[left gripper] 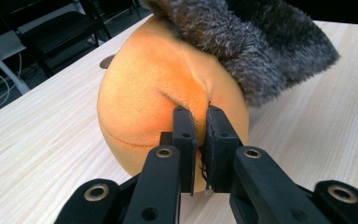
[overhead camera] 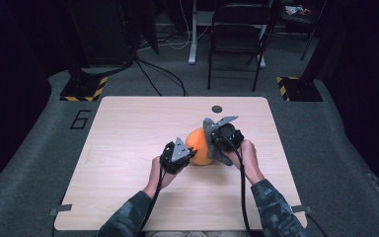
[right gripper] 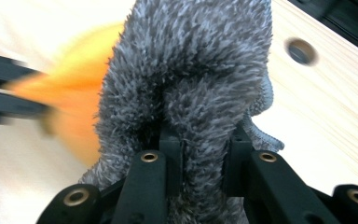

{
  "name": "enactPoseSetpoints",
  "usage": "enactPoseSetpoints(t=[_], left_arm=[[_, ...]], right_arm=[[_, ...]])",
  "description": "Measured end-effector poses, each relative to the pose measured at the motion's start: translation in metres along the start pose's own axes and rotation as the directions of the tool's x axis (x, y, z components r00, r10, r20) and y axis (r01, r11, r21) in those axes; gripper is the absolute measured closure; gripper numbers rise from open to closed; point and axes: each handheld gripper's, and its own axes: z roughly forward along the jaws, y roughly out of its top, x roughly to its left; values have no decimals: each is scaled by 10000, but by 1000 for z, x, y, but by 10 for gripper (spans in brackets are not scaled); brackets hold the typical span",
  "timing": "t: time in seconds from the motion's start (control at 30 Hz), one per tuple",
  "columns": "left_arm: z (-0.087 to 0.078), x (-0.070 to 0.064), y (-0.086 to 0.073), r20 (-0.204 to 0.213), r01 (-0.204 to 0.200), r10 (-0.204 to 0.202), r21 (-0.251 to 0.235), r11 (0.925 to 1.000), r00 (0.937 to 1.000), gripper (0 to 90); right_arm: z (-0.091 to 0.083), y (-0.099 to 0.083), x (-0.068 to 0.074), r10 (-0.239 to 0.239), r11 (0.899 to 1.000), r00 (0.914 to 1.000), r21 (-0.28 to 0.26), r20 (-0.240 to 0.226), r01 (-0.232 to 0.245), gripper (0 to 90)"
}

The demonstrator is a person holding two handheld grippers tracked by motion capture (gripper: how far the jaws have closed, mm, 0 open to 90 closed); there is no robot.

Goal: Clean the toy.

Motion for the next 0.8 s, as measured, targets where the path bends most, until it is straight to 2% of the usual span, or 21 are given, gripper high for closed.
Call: enactPoseSetpoints(t=[0.03,0.07,0.1,0.13,0.17,0.2,0.23,0.33,0.37,0.43,0.47,0.5,0.6,0.67,0.7,0.8], left_arm=[[0,0,0,39,-10,10,-39,10000,10000,845],[0,0,-1,32,36,-35,-70,10000,10000,845],[0,1,-1,52,-14,15,-50,10000,10000,844],[0,1,-1,45,-7,7,-81,10000,10000,844],[-1,1,-1,50,-40,40,-55,10000,10000,844],[-1,2,-1,89,-28,29,-22,10000,10000,844],[-1,2,-1,106,13,-12,-36,10000,9999,843],[-1,3,-2,97,70,-70,-30,10000,9999,843],[-1,3,-2,121,80,-80,-27,10000,9999,842],[-1,2,-2,146,52,-51,-28,10000,9999,842],[-1,1,-2,110,29,-29,-45,10000,9999,842],[-1,1,-2,153,23,-23,-15,10000,9999,843],[-1,2,-2,146,45,-46,67,10000,9999,843],[-1,2,-2,117,71,-72,71,9999,9999,843],[-1,2,-3,117,79,-80,66,9999,9999,843],[-1,2,-2,136,85,-86,81,9999,9999,844]], right_arm=[[1,-2,-2,-29,9994,9996,344,275,20,746],[3,-3,-6,-69,9990,9986,452,518,45,746],[5,-5,-9,-27,9989,9989,475,466,5,745],[5,-7,-10,367,9981,9992,489,149,-374,745],[5,-7,-13,225,9992,9997,326,41,-226,744],[2,-5,-11,305,9985,9995,462,32,-306,743],[-2,-3,-10,211,9993,9998,324,-63,-209,742],[-17,6,-1,40,9998,9991,-206,-428,-49,742],[-21,9,4,-191,9988,9980,-472,-608,162,742],[-26,13,16,-323,9976,9949,-637,-958,263,742],[-26,15,21,-563,9955,9916,-818,-1167,469,741],[-25,16,28,-714,9952,9899,-753,-1223,625,740],[-16,16,36,-1019,9935,9901,-606,-969,963,742],[-11,15,31,-878,9947,9912,-626,-992,818,742],[-10,14,28,-587,9972,9943,-514,-887,543,742],[-5,9,12,-456,9978,9977,-502,-495,431,742]])
